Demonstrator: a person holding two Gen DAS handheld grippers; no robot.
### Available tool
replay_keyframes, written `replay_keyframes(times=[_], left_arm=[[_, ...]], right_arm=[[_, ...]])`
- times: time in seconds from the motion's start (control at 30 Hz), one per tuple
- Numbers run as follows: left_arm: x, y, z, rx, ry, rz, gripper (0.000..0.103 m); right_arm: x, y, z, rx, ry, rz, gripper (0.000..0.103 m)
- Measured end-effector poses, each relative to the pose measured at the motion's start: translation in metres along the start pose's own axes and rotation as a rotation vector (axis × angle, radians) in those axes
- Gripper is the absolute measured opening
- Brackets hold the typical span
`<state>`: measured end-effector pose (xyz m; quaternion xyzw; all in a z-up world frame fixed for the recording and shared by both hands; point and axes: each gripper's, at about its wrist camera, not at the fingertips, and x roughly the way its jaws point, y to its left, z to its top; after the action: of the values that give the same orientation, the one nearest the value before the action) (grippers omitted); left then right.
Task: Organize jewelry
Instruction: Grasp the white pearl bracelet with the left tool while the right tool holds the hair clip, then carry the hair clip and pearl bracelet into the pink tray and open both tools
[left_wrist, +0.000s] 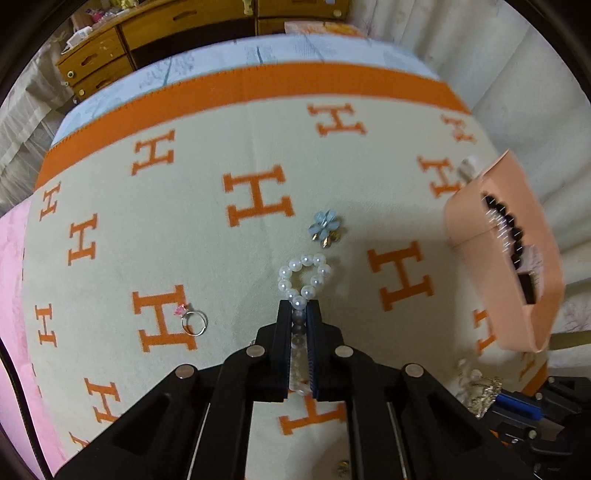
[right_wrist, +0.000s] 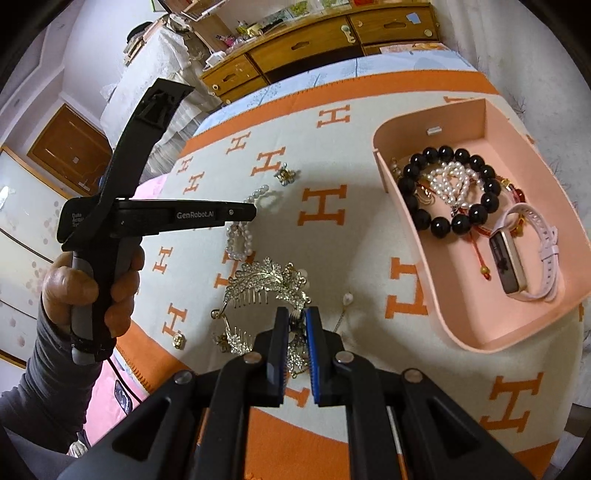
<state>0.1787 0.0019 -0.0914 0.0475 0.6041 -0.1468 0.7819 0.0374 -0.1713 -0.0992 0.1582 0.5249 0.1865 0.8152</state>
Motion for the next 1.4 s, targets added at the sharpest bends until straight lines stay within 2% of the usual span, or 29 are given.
replay_keyframes(times=[0.13,0.3,0.43,0.6,0.83,1.0,1.2,1.23,1.27,1.3,1.37,1.4], left_arm=[[-0.037,-0.010,0.002,0.007,-0.071,-0.051,0.005],[-0.093,-0.037,-0.003,0.069,-0.187,-0.106,0.005],[-0.132,-0.067,0.000,0.130,-0.280,-0.180,0.005],[-0.146,-0.100,0.009,0.167,-0.355,-0.239,0.005],[-0.105,-0.140,0.028,0.191,-0.308,-0.296,0.005],[-0.053,-0.162,0.034,0.209,-0.188,-0.305,0.005],[-0.017,-0.173,0.014,0.231,-0.058,-0.353,0.006],[-0.014,-0.174,0.012,0.234,-0.042,-0.360,0.009],[-0.012,-0.175,0.009,0.237,-0.025,-0.364,0.018],[-0.012,-0.175,0.007,0.236,-0.014,-0.359,0.031],[-0.016,-0.173,0.004,0.232,-0.021,-0.335,0.047],[-0.020,-0.171,0.002,0.230,-0.035,-0.329,0.050]], right_arm=[[-0.015,0.004,0.001,-0.011,-0.042,0.007,0.009],[-0.043,0.004,0.006,-0.007,-0.126,-0.003,0.009],[-0.075,-0.011,0.015,0.049,-0.232,-0.035,0.009],[-0.103,-0.042,0.029,0.170,-0.351,-0.111,0.009],[-0.117,-0.088,0.027,0.354,-0.449,-0.176,0.009],[-0.109,-0.106,0.022,0.399,-0.435,-0.170,0.009],[-0.098,-0.119,0.018,0.422,-0.410,-0.181,0.009],[-0.097,-0.120,0.017,0.422,-0.403,-0.179,0.009],[-0.095,-0.120,0.017,0.420,-0.397,-0.177,0.009],[-0.091,-0.120,0.017,0.416,-0.387,-0.175,0.009],[-0.086,-0.119,0.018,0.411,-0.374,-0.175,0.009],[-0.083,-0.119,0.019,0.407,-0.370,-0.174,0.009]])
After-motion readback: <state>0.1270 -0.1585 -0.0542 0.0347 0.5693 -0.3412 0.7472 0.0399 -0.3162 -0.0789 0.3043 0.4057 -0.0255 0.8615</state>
